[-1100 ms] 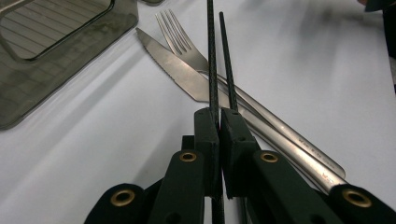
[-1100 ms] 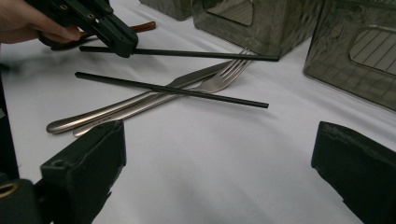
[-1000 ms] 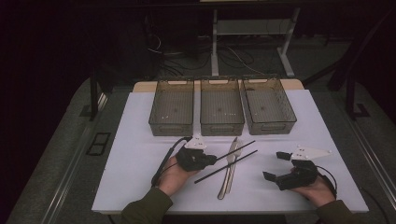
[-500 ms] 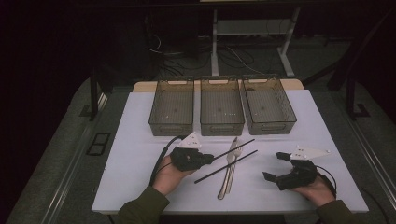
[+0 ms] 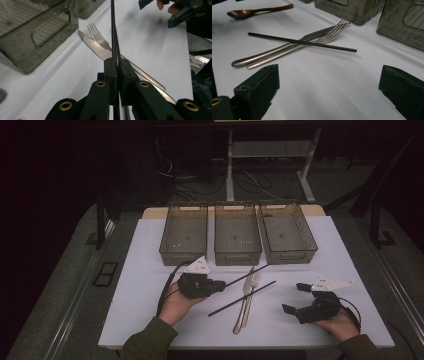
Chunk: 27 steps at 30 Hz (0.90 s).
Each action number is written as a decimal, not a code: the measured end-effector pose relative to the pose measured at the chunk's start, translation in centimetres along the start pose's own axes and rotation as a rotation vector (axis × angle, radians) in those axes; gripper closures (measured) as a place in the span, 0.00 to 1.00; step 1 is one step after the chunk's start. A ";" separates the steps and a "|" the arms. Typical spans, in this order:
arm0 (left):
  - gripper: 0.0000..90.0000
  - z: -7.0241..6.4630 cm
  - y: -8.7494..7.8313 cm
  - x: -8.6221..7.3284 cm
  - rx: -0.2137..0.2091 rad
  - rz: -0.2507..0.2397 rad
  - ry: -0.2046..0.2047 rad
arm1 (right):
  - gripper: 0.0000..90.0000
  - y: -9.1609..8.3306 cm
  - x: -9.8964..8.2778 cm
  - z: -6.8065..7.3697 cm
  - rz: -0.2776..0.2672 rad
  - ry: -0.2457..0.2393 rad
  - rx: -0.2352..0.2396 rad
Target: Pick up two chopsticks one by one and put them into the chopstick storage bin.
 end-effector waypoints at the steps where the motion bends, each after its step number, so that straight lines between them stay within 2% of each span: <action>1: 0.94 0.1 -0.1 0.1 0.001 -0.005 -0.004 | 0.03 0.0 0.0 0.0 0.000 0.000 0.000; 27: 0.94 3.0 -3.0 2.0 0.073 -0.085 -0.034 | 0.03 0.0 0.0 0.0 -0.002 0.003 0.000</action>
Point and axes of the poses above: each handheld gripper's, and its own axes: y roughly forward along the jaws, x roughly out of its top, z roughly to its left, the point moved 7 cm from there along y, roughly forward along the jaws, and after that the axes turned 3 degrees about x, right-handed, at the moved point
